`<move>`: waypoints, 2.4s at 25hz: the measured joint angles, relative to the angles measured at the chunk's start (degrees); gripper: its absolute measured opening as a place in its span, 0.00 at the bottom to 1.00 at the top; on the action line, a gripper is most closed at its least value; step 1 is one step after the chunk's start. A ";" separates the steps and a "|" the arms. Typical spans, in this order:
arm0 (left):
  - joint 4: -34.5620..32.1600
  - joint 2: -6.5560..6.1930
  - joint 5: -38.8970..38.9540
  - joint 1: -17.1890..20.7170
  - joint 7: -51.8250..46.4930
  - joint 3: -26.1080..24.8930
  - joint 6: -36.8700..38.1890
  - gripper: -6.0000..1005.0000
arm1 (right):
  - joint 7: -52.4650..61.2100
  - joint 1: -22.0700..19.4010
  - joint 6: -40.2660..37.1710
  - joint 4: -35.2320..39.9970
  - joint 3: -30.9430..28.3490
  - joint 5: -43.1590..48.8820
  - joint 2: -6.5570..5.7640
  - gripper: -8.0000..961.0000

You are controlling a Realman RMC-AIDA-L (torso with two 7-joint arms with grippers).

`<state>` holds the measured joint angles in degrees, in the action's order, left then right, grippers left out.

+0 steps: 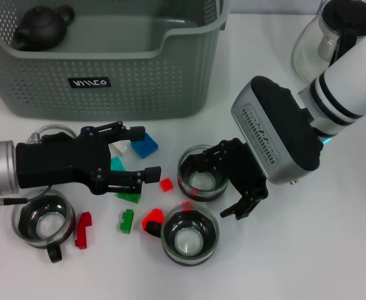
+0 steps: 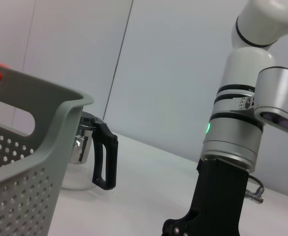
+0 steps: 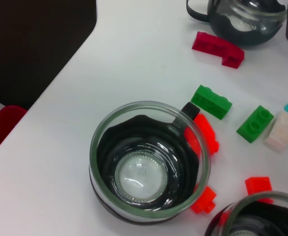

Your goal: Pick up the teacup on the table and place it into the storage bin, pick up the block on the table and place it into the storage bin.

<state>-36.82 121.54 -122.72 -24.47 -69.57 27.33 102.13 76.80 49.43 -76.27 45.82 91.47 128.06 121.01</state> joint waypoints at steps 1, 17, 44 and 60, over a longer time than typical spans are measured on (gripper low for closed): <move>0.00 0.02 0.00 0.03 0.01 0.00 0.00 0.92 | 0.17 0.31 0.13 -0.07 0.26 -0.03 0.00 0.98; 0.00 0.24 0.12 0.47 0.05 -0.09 -0.09 0.91 | 1.23 1.06 3.11 -0.08 4.48 -0.01 0.02 0.98; 0.16 -0.09 0.11 0.48 0.05 -0.18 -0.62 0.91 | 13.07 3.69 4.06 -0.06 9.51 0.37 -0.23 0.16; 0.79 -0.55 0.07 1.82 0.94 -0.17 -0.05 0.90 | 20.14 -0.46 -10.26 13.38 -0.75 2.11 -0.86 0.07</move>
<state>-36.03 120.99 -122.65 -22.65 -68.63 27.16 102.08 96.95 48.97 -86.52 59.19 90.72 130.17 120.15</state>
